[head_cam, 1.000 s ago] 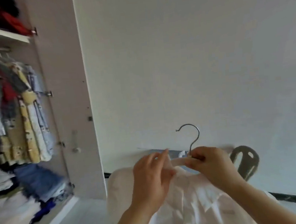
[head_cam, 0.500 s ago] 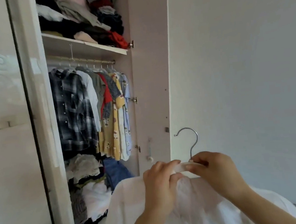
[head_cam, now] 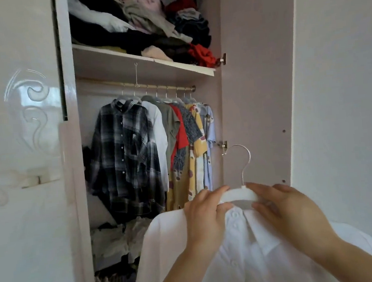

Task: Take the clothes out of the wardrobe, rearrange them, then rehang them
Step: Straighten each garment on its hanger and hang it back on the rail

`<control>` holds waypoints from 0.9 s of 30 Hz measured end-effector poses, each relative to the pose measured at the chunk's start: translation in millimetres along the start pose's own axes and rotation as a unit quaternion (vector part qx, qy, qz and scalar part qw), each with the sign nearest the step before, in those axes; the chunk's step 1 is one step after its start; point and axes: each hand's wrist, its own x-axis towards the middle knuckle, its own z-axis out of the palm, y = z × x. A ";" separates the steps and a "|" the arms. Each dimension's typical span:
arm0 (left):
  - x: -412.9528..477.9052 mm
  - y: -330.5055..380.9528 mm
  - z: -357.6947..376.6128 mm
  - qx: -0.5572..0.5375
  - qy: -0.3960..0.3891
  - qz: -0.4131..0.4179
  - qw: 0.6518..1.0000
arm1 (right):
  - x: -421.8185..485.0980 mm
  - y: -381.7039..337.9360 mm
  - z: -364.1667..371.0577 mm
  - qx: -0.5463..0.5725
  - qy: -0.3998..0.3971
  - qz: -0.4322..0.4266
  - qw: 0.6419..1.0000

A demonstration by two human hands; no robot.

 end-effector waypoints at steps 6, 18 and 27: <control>72.0 -77.6 16.7 0.075 0.009 -0.038 0.996 | 100.2 19.2 88.2 0.067 0.034 -0.098 0.992; 208.5 -210.8 26.6 0.191 0.102 -0.108 0.970 | 297.3 22.3 230.0 0.090 0.083 -0.236 0.964; 299.8 -344.5 8.4 0.250 0.110 -0.124 0.954 | 426.1 -27.5 324.6 0.013 0.099 -0.318 0.943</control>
